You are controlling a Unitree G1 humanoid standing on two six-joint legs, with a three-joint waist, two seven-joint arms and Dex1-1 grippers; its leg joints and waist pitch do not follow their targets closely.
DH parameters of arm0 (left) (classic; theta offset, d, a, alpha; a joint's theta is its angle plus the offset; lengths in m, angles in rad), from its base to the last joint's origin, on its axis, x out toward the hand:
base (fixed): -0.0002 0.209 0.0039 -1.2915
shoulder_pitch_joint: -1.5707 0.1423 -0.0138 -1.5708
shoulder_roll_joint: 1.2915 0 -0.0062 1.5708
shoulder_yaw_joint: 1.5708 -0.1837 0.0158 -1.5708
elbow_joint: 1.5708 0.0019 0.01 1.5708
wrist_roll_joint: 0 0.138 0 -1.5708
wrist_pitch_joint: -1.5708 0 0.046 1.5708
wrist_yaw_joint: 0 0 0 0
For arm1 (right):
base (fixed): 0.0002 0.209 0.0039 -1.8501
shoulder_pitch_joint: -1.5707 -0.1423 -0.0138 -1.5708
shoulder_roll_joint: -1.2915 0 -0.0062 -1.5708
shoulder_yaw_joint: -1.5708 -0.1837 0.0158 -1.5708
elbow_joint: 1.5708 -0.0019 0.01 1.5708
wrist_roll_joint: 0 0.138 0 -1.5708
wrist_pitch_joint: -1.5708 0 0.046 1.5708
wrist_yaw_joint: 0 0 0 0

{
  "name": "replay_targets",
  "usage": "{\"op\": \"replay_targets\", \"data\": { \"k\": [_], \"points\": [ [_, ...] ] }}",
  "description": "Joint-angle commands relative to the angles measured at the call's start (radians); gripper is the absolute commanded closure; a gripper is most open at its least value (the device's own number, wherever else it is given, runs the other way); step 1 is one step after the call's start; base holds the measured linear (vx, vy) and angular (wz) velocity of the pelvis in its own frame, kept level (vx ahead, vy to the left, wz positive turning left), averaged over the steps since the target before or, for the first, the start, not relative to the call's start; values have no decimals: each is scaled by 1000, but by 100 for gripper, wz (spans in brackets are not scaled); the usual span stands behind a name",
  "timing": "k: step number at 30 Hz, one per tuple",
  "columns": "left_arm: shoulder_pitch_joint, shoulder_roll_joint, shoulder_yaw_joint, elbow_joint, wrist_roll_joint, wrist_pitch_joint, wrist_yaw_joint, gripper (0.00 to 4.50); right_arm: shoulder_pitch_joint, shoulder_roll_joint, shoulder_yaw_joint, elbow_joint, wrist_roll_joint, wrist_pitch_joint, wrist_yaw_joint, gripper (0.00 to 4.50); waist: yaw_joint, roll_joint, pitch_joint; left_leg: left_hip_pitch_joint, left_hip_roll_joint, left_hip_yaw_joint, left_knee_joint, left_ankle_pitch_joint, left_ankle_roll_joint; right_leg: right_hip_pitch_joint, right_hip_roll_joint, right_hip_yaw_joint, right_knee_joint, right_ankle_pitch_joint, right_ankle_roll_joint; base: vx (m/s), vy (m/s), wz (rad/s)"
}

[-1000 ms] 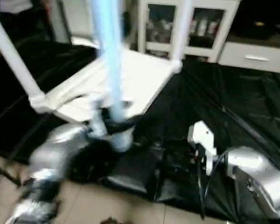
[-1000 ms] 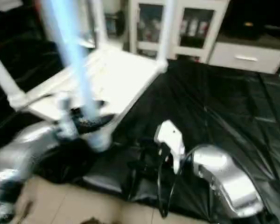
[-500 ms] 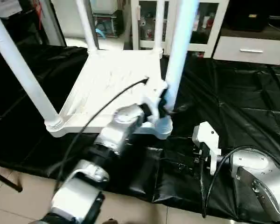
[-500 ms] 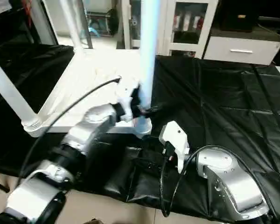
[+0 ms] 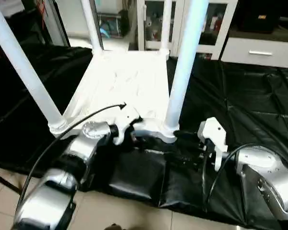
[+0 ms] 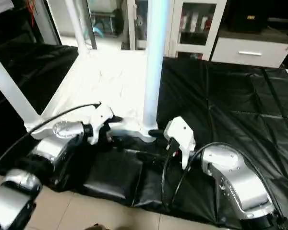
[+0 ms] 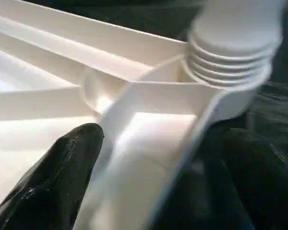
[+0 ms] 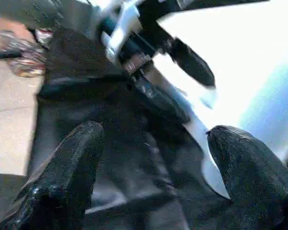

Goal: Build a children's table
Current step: Rotate table base

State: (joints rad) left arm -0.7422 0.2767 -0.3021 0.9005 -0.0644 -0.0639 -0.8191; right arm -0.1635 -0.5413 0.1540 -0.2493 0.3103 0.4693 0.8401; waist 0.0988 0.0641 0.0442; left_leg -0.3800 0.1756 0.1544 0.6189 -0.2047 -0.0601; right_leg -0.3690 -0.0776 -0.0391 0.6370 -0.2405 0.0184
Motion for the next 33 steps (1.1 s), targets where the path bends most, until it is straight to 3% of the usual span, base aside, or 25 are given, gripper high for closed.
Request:
{"op": "replay_targets", "data": {
  "k": [1,3,6,7,9,10,11,12,13,22,26,33],
  "points": [
    [-25,1,7,22,9,-8,0,6,-22,-1,-23,12,-12,-7,-22,70,-1,-10,-67,14,46,-14,-75,-74,35,42,-69,40,-64,153,-256,0,0,0],
    [-36,-2,3,39,9,-4,-11,6,-22,1,-28,14,-16,-5,-35,70,0,-14,-69,9,45,-15,-72,-47,48,44,-69,39,-58,200,-264,0,0,0],
    [-67,-11,-5,101,28,-19,-35,32,-10,1,-33,0,-15,-2,-44,70,-1,-11,-69,7,42,-13,-68,-46,65,45,-68,38,-58,215,-271,0,0,0],
    [-78,-15,-3,127,37,-30,-50,40,-4,0,-33,-6,-15,-3,-46,70,1,3,-70,11,44,-15,-69,-60,62,42,-70,38,-59,197,-274,0,0,0],
    [-92,-15,-8,152,50,-39,-98,52,7,-4,-34,-13,-16,-3,-49,70,-2,-7,-66,12,45,-14,-73,-85,58,44,-69,38,-65,170,-275,0,0,0],
    [-100,-9,-14,160,55,-40,-138,65,14,-8,-37,-19,-16,-2,-49,70,-1,7,-66,12,47,-16,-74,-91,53,42,-71,39,-64,161,-280,0,0,0],
    [-100,-9,-14,160,55,-40,-138,74,14,-8,-37,-19,-16,-2,-49,70,-5,-1,-66,12,48,-15,-75,-96,50,44,-70,39,-64,169,-284,0,0,0],
    [-104,-5,-16,163,57,-43,-156,78,18,-11,-39,-22,-16,0,-50,70,-5,-3,-66,11,48,-16,-75,-94,50,46,-70,39,-63,176,-286,0,0,0],
    [-113,-1,-17,171,62,-52,-157,79,22,-15,-42,-26,-16,1,-53,70,-7,4,-66,11,47,-15,-74,-95,50,45,-71,39,-64,182,-288,0,0,0],
    [-139,-23,5,214,64,-67,-203,167,43,-15,-41,-52,-15,15,-65,70,-10,8,-64,12,49,-15,-75,-110,57,45,-71,39,-66,174,-303,0,0,0],
    [-137,-30,-1,234,83,-69,-198,182,51,-18,-40,-69,-8,26,-70,70,-10,4,-66,11,49,-15,-74,-109,59,48,-72,40,-66,165,-301,0,0,0],
    [-149,-33,6,270,99,-73,-199,249,65,-40,-48,-91,5,41,-59,70,-12,-1,-64,11,49,-14,-74,-103,72,46,-72,40,-68,147,-296,0,0,0]
  ]
}}
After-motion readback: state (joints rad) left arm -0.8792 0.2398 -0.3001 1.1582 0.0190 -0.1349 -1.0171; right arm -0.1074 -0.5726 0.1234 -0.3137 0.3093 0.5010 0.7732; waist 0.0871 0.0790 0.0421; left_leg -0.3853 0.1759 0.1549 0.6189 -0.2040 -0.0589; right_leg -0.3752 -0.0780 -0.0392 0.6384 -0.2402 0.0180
